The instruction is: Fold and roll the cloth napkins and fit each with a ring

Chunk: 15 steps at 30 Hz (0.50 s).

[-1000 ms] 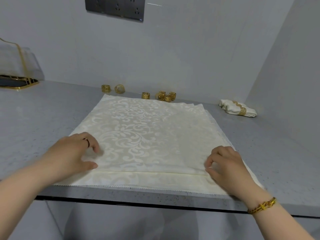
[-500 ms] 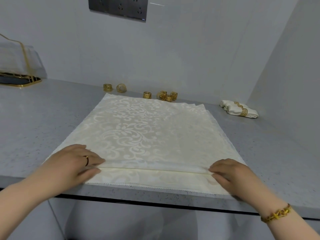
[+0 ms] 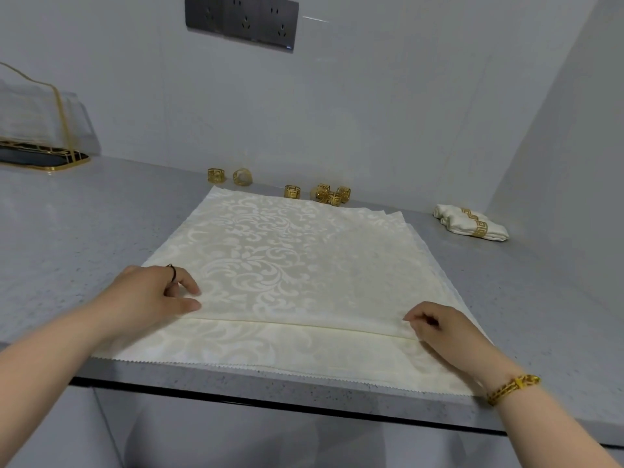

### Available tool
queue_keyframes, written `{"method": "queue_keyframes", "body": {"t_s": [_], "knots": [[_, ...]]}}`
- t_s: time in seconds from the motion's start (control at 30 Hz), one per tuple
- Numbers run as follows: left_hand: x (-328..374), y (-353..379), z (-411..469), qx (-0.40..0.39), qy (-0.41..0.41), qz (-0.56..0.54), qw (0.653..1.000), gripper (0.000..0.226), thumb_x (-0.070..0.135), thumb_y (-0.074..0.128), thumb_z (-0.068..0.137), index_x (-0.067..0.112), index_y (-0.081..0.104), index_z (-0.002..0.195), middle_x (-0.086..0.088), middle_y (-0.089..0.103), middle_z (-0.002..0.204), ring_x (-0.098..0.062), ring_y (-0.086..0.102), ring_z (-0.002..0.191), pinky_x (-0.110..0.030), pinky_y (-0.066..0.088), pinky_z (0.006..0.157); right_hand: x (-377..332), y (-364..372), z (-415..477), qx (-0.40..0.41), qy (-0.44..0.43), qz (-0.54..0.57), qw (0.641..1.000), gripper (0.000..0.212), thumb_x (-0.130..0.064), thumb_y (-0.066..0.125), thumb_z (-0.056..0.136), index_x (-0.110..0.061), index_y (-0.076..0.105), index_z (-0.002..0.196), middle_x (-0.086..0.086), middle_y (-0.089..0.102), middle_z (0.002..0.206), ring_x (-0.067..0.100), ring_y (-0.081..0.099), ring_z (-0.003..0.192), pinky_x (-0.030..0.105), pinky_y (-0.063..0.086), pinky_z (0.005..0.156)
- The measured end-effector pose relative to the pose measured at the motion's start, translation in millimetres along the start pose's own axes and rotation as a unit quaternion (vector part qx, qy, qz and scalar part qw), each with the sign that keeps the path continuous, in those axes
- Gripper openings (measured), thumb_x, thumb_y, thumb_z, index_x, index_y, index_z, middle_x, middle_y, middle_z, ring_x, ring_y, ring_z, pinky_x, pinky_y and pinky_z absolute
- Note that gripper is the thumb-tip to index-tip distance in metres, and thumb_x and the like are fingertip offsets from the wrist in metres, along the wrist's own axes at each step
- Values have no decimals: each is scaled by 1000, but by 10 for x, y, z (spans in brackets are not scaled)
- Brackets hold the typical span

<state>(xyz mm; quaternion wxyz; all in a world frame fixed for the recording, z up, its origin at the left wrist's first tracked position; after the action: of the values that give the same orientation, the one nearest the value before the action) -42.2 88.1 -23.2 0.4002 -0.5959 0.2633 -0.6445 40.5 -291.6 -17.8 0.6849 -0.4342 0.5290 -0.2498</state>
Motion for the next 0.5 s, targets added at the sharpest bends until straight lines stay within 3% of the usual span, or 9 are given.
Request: {"method": "queue_keyframes", "body": {"t_s": [0.1, 0.2, 0.3, 0.4, 0.5], "knots": [[24, -20, -1, 19, 20, 36, 999, 24, 30, 71, 75, 41, 51, 72, 11, 56, 74, -9, 53, 80, -17, 36, 65, 7, -10, 20, 16, -7, -12, 1000, 17, -14, 56, 87, -26, 50, 76, -6, 51, 76, 8, 44, 67, 12, 36, 60], [80, 7, -30, 43, 100, 75, 991, 34, 16, 69, 78, 40, 47, 67, 28, 50, 84, 5, 49, 77, -5, 31, 66, 16, -28, 17, 48, -48, -40, 997, 20, -7, 58, 84, -21, 51, 73, -7, 50, 79, 12, 46, 75, 11, 36, 67], [105, 78, -74, 67, 177, 132, 973, 31, 1, 68, 75, 30, 67, 65, 30, 55, 81, 1, 58, 77, -1, 27, 66, 42, 8, -21, 70, -107, -117, 985, 17, 4, 59, 80, -12, 65, 79, -12, 53, 78, 10, 47, 81, 5, 36, 73], [105, 74, -173, 76, 249, 197, 945, 21, 23, 52, 69, 28, 73, 66, 20, 66, 72, 4, 55, 77, 7, 25, 57, 51, 18, -86, 94, -176, -173, 965, 16, 5, 70, 68, -10, 72, 73, -3, 66, 73, 9, 57, 69, -3, 37, 63], [35, 58, -196, 56, 253, 200, 945, 37, 37, 39, 67, 30, 74, 78, 20, 67, 73, -3, 49, 90, 3, 34, 51, 50, -13, -158, 102, -209, -212, 949, 10, -17, 65, 65, -16, 72, 72, -7, 67, 69, 10, 63, 62, 12, 43, 60]]}}
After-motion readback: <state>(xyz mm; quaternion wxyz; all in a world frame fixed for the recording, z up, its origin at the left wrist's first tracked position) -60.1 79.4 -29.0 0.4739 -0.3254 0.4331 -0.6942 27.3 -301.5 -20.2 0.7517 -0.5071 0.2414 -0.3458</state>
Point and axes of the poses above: each hand's wrist, its own z-axis towards the middle knuckle, its own y-axis out of the palm, x = y × z, the point moved 2 cm from there along z, towards the middle knuckle
